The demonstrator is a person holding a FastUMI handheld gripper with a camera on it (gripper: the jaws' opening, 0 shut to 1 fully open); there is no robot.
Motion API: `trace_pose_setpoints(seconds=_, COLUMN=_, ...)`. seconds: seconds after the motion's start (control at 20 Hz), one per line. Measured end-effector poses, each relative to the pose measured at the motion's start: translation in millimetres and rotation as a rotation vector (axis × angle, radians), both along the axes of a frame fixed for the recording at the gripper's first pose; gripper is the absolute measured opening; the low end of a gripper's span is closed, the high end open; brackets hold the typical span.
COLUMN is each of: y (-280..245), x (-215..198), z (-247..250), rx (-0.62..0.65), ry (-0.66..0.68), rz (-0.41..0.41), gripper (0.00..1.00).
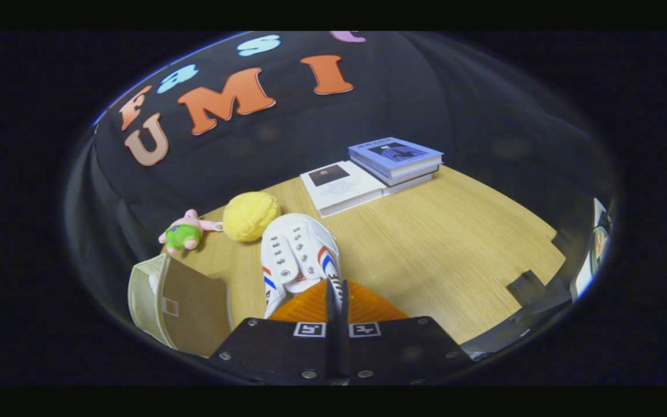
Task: Open the storage box then place both shoes into the box .Put the left shoe in first, then the right shoe, with the right side of both shoes facing outward in a uniform manner.
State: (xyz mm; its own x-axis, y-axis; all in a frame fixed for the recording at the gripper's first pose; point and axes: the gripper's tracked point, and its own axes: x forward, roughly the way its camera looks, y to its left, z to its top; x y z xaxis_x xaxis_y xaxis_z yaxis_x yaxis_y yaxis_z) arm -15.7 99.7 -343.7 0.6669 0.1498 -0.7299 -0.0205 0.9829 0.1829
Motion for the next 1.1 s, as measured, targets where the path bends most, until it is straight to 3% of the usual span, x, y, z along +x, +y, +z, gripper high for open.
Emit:
trace_pose_setpoints(seconds=0.25, y=71, x=-30, z=39, rx=0.102, ry=-0.018, rz=-0.009, gripper=0.0)
trace_pose_setpoints(seconds=0.6, y=149, x=-73, z=74, rx=0.132, ry=-0.069, rz=-0.069, gripper=0.0)
trace_pose_setpoints(seconds=0.85, y=208, x=-86, z=79, rx=0.118, ry=-0.109, rz=0.002, gripper=0.0)
trace_pose_setpoints(seconds=1.1, y=241, x=-105, z=50, rx=0.066, ry=-0.102, rz=0.09, gripper=0.0)
